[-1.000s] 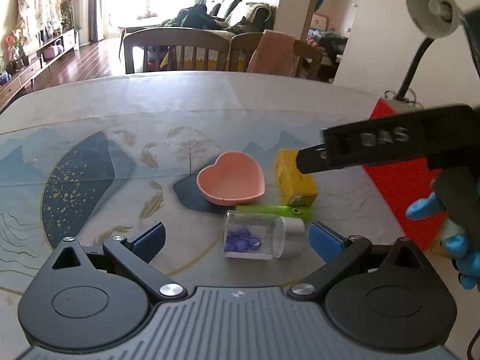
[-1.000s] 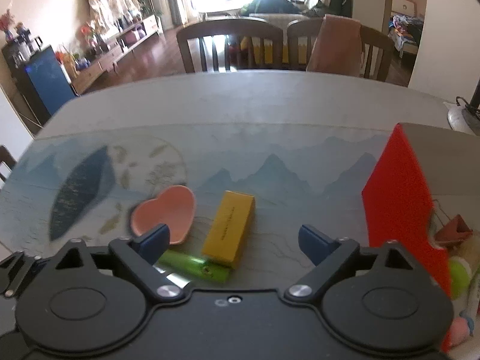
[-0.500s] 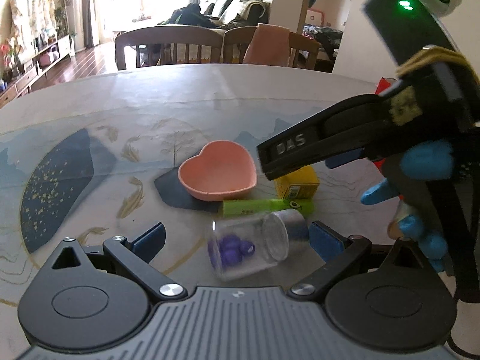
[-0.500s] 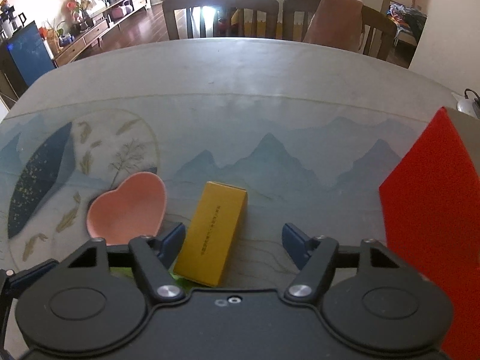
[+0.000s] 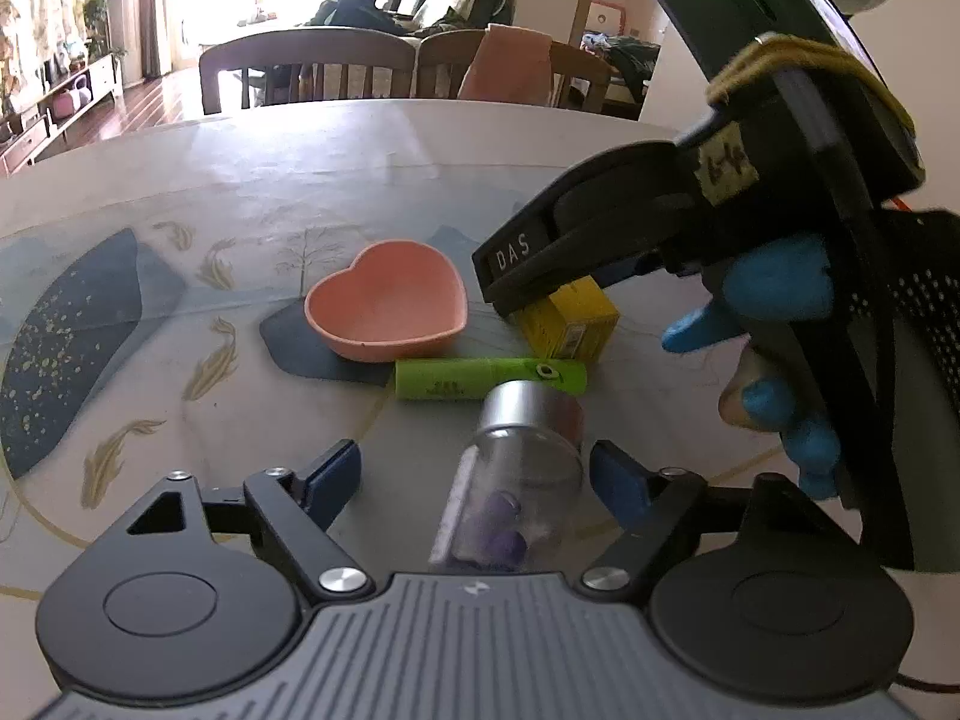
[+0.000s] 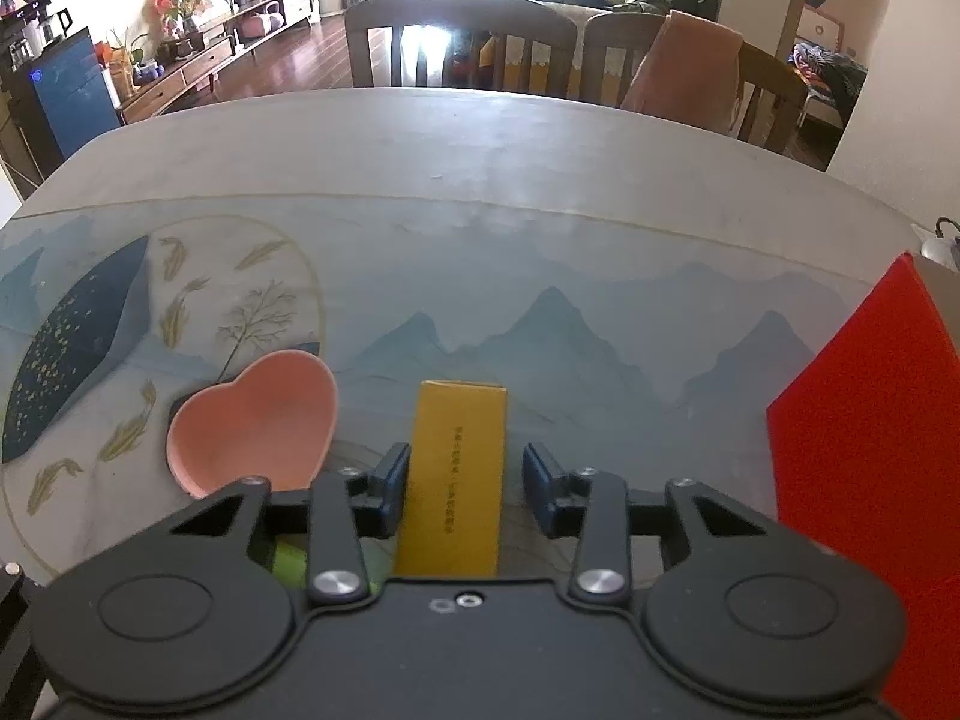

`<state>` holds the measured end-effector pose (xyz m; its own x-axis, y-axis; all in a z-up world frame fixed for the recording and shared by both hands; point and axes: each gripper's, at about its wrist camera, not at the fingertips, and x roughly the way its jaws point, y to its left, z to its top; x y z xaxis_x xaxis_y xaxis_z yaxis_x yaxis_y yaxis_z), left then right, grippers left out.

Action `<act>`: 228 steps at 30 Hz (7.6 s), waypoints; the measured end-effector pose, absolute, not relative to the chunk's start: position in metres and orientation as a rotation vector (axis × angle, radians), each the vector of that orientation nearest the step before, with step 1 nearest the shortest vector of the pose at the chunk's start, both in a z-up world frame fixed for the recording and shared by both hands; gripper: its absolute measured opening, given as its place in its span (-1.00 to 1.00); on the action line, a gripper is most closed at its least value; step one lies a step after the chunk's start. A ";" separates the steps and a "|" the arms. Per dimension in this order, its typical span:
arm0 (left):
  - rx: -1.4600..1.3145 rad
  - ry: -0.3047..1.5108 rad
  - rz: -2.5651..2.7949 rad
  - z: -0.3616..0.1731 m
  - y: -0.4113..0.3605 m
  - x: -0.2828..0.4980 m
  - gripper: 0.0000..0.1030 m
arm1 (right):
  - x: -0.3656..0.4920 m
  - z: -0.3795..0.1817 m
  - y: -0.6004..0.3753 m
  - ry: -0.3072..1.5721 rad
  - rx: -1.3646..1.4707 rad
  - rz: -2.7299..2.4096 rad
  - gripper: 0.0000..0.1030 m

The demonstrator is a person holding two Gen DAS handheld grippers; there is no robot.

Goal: Organize rigid objects
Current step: 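Grasp the glass jar of purple beads with the left tool while the right tool grasps the yellow box, then carry the bead jar and yellow box with both tools into the red box, then open the left tool releasing the jar while the right tool releases the yellow box, then withdraw both open tools from the box toward the heart dish and green marker, then grasp the pink heart dish with the left tool while the right tool grasps the green marker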

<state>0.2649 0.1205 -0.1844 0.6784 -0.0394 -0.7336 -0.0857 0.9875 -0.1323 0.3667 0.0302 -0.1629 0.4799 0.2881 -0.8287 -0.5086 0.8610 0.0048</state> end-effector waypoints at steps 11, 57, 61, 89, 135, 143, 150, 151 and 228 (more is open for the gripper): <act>-0.143 0.858 -0.014 -0.181 0.113 0.263 -0.21 | 0.359 -0.158 0.019 0.953 -0.238 0.467 -0.45; -0.185 0.743 -0.188 -0.036 0.091 0.201 -0.22 | 0.208 -0.004 -0.111 0.779 -0.050 0.393 -0.46; -0.165 0.738 -0.206 -0.030 0.073 0.213 -0.22 | 0.219 -0.002 -0.137 0.768 -0.028 0.370 -0.46; -0.079 0.853 -0.239 -0.057 -0.077 0.338 -0.22 | 0.340 -0.041 -0.292 0.824 0.039 0.242 -0.46; -0.104 1.037 -0.200 -0.115 -0.123 0.412 -0.21 | 0.361 -0.107 -0.287 1.016 -0.092 0.423 -0.31; -0.122 1.009 -0.227 -0.106 -0.119 0.397 -0.16 | 0.350 -0.093 -0.286 0.982 -0.104 0.433 -0.24; -0.164 0.981 -0.224 -0.095 -0.103 0.381 0.06 | 0.341 -0.081 -0.282 0.956 -0.079 0.423 -0.10; -0.168 0.974 -0.224 -0.092 -0.100 0.378 0.06 | 0.339 -0.079 -0.282 0.953 -0.070 0.421 -0.09; -0.263 0.898 0.088 -0.155 0.166 0.341 0.97 | 0.296 -0.155 0.014 0.803 -0.365 0.797 0.43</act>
<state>0.3409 0.1655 -0.1553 0.6223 -0.0336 -0.7820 -0.1854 0.9643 -0.1889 0.2957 0.0142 -0.1552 0.4322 0.4922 -0.7556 -0.7520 0.6592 -0.0007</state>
